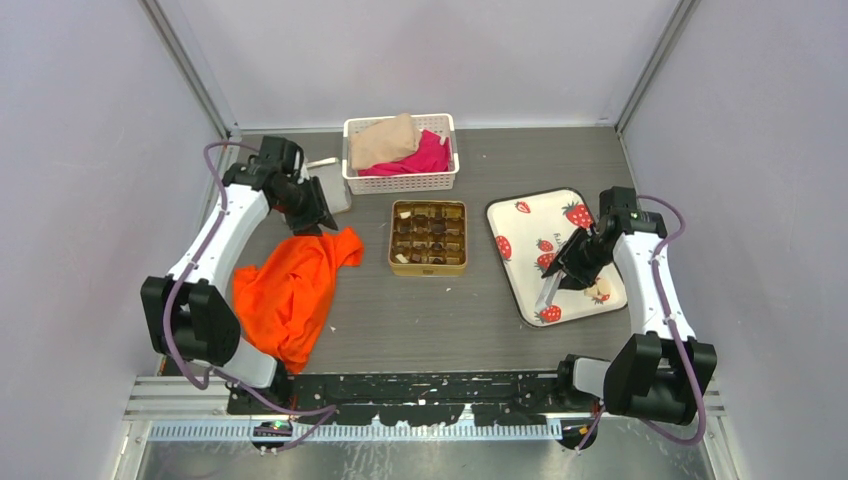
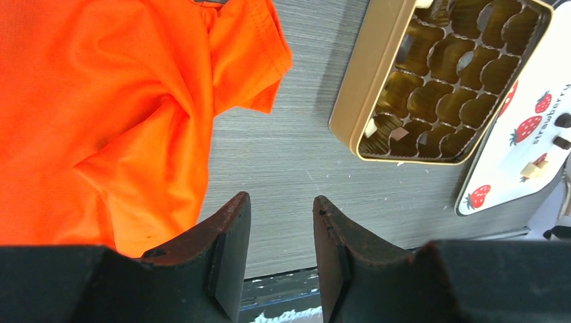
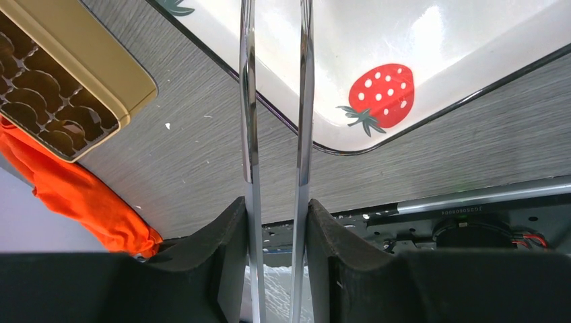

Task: Pack the chocolate
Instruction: Pick up the fake chocolate from the plate.

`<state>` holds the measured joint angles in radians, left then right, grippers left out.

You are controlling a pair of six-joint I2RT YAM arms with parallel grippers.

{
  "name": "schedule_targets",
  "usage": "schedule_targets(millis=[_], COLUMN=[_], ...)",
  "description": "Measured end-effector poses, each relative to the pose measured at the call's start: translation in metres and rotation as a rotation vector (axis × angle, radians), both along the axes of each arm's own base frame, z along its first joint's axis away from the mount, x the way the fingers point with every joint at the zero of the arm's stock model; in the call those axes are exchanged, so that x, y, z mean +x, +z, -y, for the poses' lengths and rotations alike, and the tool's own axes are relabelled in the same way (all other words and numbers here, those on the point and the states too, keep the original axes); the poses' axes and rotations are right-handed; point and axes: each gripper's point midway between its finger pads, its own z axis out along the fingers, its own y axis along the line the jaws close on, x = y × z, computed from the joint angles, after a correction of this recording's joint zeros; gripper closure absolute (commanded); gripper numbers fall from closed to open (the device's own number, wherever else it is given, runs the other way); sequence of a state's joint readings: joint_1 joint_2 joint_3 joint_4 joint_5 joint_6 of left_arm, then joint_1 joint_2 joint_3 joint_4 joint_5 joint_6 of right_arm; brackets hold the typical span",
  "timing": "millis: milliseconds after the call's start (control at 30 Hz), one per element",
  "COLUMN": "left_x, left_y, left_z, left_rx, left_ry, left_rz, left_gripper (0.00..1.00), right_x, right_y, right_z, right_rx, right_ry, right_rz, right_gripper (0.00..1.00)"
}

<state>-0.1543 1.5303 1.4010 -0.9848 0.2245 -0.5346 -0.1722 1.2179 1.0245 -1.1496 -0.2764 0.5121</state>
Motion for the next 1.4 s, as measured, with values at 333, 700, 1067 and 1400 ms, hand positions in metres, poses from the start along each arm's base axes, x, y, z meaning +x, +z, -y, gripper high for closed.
schedule_targets(millis=[333, 700, 1067, 1400], left_x=[-0.023, -0.040, -0.022, 0.005], left_y=[-0.005, -0.008, -0.002, 0.006], left_z=[0.008, 0.017, 0.013, 0.005], left_rx=[0.048, 0.079, 0.124, 0.200], left_ry=[-0.038, -0.079, -0.071, -0.080], left_rz=[0.014, 0.090, 0.178, 0.281], left_gripper=[0.57, 0.55, 0.54, 0.48], right_x=[0.006, 0.015, 0.036, 0.069], right_y=[0.006, 0.015, 0.036, 0.046], right_z=[-0.004, -0.015, -0.037, -0.054], right_rx=[0.024, 0.026, -0.048, -0.129], right_ry=[0.005, 0.045, 0.177, 0.418], right_rz=[0.020, 0.092, 0.288, 0.402], right_gripper=[0.99, 0.99, 0.99, 0.99])
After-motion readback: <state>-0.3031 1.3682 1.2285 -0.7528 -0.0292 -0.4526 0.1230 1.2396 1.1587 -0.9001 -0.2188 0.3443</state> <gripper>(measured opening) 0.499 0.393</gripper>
